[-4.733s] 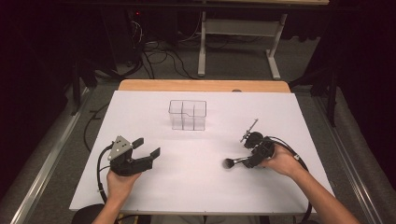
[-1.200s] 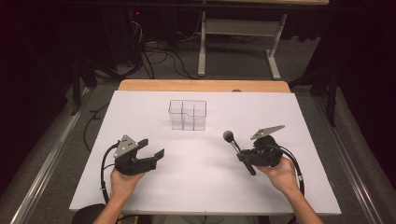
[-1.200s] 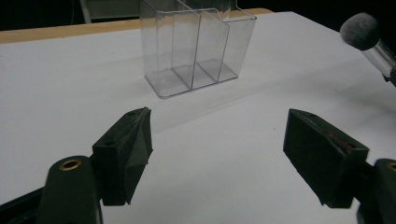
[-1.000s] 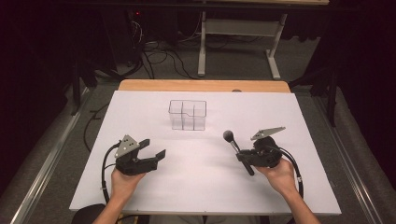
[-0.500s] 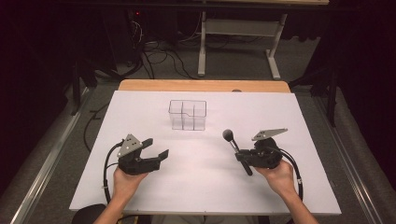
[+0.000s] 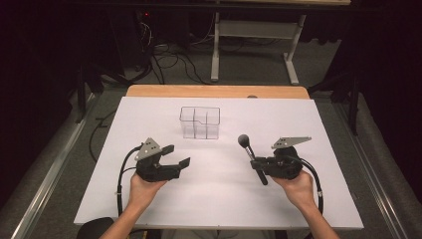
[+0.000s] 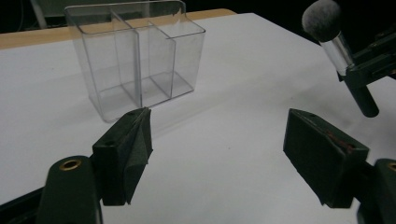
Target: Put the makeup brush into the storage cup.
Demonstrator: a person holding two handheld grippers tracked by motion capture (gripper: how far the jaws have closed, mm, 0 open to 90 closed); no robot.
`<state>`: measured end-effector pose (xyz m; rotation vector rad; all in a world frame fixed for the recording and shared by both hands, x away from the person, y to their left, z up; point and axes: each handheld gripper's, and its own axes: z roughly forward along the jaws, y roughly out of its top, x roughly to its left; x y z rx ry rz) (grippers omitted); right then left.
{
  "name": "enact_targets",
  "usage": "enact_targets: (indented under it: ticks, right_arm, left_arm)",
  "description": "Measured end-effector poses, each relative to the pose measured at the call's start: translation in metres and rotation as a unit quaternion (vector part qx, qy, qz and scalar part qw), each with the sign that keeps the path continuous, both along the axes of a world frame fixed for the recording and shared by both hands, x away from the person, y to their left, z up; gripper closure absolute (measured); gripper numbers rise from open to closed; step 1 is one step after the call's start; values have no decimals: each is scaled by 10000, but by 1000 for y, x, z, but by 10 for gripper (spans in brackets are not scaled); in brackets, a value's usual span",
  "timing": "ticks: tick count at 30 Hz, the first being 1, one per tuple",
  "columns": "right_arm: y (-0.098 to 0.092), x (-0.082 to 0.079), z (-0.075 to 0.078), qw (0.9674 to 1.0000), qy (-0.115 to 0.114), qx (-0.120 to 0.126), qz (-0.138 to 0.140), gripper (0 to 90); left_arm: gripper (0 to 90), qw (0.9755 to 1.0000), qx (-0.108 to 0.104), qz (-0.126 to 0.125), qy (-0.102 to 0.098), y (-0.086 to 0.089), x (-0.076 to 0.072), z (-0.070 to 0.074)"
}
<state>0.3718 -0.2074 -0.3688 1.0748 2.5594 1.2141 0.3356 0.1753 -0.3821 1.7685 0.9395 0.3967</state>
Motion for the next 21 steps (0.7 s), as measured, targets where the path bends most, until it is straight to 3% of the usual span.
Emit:
enact_targets:
  ticks: [7,21]
  right_arm:
    - [5,-2,1,9999,-103,50,50,761]
    - [13,-2,0,9999,-93,68,35,760]
  left_arm:
    - [242,9999,-3,-144,-24,-11,3,4]
    - [255,9991,51,-419,-35,-35,11,4]
